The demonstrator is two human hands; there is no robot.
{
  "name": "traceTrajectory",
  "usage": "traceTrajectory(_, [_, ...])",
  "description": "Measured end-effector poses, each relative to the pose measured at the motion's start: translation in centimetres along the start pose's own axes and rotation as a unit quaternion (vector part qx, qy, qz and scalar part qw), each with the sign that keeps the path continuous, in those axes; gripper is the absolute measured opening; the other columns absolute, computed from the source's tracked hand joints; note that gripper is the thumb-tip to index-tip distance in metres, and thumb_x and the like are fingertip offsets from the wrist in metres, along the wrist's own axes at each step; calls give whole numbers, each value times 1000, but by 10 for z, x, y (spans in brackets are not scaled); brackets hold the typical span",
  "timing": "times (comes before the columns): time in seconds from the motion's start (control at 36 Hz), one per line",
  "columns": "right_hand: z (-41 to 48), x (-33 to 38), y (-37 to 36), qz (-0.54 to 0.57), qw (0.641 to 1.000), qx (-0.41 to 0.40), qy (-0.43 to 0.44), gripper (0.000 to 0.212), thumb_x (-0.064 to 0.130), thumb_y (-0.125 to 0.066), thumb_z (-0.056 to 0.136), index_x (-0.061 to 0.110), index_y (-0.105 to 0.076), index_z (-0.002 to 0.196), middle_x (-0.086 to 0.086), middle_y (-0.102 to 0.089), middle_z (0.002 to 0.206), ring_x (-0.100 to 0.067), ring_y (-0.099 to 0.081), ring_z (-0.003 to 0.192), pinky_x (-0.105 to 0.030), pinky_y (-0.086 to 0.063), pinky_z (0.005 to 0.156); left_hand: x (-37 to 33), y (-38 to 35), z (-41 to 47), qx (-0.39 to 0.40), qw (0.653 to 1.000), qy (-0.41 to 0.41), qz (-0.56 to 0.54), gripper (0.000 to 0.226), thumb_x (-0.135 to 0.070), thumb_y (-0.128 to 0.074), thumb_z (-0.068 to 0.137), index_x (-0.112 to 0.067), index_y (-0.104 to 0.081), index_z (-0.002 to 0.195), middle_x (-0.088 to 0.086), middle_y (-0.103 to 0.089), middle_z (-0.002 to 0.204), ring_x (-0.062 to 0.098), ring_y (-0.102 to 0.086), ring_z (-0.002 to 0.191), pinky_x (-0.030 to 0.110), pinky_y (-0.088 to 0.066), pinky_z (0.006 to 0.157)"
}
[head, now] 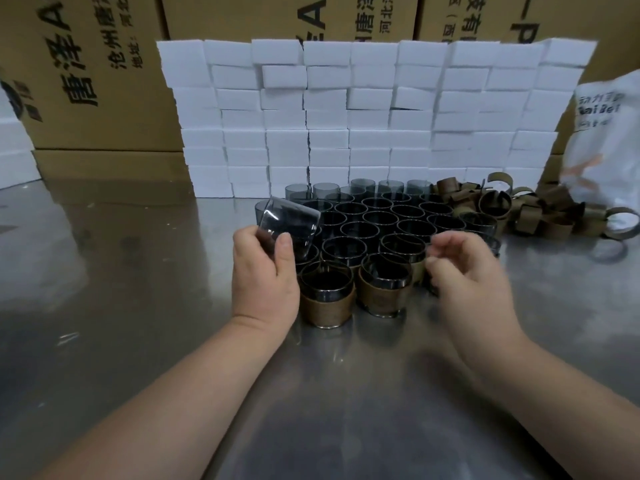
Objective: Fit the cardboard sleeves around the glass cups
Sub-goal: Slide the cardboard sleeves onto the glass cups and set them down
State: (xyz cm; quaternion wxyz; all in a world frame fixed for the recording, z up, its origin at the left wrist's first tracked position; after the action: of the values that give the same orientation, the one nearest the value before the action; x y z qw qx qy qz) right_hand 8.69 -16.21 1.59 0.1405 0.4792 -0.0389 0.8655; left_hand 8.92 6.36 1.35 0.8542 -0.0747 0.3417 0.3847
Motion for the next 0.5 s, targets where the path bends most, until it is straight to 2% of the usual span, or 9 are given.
traceTrajectory(0.06, [17, 4, 16, 30, 997, -65, -26, 26, 5, -52, 88, 31, -55, 84, 11, -58, 82, 2, -54, 69, -16, -43, 63, 1, -1, 0, 1, 1000, 1, -7, 22, -32, -39, 85, -12, -35, 93, -10, -36, 78, 13, -37, 68, 18, -25, 64])
traceTrajectory(0.11, [38, 7, 34, 37, 992, -108, -44, 23, 8, -50, 87, 30, -54, 82, 9, -58, 80, 0, -54, 67, -16, -43, 57, -1, -2, -1, 5, 1000, -5, -9, 21, -31, -39, 85, -11, -35, 92, -13, -35, 77, 5, -39, 67, 17, -25, 62])
traceTrajectory(0.17, [60, 5, 51, -14, 992, -115, -42, 16, 10, -49, 86, 25, -55, 88, 8, -57, 82, -3, -54, 69, -17, -45, 57, -1, -2, -1, 7, 1000, -10, -9, 20, -30, -39, 85, -11, -35, 92, -14, -35, 77, 1, -39, 68, 17, -24, 61])
traceTrajectory(0.25, [95, -13, 74, -181, 979, -83, -49, 30, 15, -46, 89, 22, -54, 116, 4, -58, 102, -10, -55, 77, -32, -47, 69, 1, -1, -2, 2, 1000, -4, -6, 20, -30, -39, 85, -12, -35, 92, -15, -35, 77, 1, -39, 67, 19, -23, 60])
traceTrajectory(0.31, [117, -31, 86, -294, 953, -43, -56, 38, 14, -44, 89, 19, -52, 126, -2, -58, 113, -20, -55, 81, -35, -47, 71, 2, -1, -3, 0, 1000, -2, -3, 20, -30, -39, 85, -12, -36, 92, -15, -35, 76, 1, -39, 67, 19, -22, 59])
traceTrajectory(0.42, [154, -60, 100, -458, 886, 50, -59, 49, 0, -39, 84, 17, -53, 128, -18, -55, 120, -28, -53, 68, -26, -41, 52, 2, -2, -4, -3, 1000, -5, -1, 18, -30, -40, 86, -12, -36, 89, -16, -35, 76, 0, -39, 67, 16, -23, 58])
traceTrajectory(0.44, [162, -65, 101, -483, 871, 66, -62, 51, -2, -39, 83, 16, -52, 129, -19, -52, 124, -30, -54, 71, -26, -41, 51, 2, -2, -3, -5, 1000, -5, -1, 20, -32, -40, 87, -12, -36, 89, -17, -35, 76, -1, -39, 67, 15, -23, 58])
traceTrajectory(0.47, [171, -69, 102, -506, 857, 78, -61, 53, -4, -38, 84, 16, -50, 132, -18, -48, 130, -34, -56, 83, -29, -45, 57, 2, -2, -3, -7, 1000, -6, -1, 24, -36, -39, 87, -12, -36, 89, -17, -35, 76, -1, -39, 67, 16, -23, 58])
traceTrajectory(0.5, [179, -73, 101, -531, 841, 91, -57, 55, -4, -39, 85, 16, -47, 135, -16, -42, 139, -37, -54, 103, -34, -48, 70, 2, -2, -3, -9, 1000, -10, -1, 28, -40, -37, 86, -12, -36, 89, -18, -35, 76, -2, -40, 67, 16, -22, 58])
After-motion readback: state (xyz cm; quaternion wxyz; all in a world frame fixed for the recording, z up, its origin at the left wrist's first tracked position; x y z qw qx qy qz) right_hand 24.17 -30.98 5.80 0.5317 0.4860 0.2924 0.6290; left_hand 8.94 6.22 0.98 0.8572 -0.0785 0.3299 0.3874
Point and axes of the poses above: each hand's wrist, its own z-axis towards the middle knuckle, its own y-axis out of the back of the hand, x = y × z, the point moved 5 cm from there along z, towards the middle knuckle
